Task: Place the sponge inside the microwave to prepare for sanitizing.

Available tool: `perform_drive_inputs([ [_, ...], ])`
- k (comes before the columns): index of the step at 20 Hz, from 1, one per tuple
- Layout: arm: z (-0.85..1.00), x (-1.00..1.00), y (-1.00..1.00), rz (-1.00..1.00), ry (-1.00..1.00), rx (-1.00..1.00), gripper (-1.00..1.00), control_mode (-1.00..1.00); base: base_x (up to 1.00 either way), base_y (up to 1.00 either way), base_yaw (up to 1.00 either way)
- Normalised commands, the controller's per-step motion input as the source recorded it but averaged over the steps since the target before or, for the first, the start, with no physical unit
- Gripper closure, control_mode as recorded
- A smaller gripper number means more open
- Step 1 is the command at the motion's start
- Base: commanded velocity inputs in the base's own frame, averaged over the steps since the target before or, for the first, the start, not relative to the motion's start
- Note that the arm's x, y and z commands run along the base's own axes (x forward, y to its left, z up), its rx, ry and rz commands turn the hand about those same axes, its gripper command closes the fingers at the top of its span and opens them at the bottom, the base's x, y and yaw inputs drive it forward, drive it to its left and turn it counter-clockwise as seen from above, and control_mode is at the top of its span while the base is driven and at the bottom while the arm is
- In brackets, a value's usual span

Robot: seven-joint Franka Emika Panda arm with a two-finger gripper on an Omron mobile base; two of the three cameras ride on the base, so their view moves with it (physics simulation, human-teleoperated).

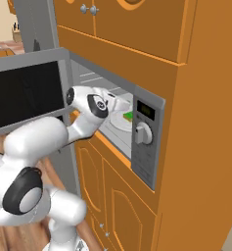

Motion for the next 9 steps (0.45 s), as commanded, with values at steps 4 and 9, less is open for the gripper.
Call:
perform_drive_inputs([
  [4,0.0,-0.51,0.18,0.0,-0.02,-0.03,-1.0,-1.0,0.0,0.0,0.0],
  [9,0.21,-0.6,0.29,0.0,-0.02,-0.04,-1.0,-1.0,0.0,0.0,0.0],
])
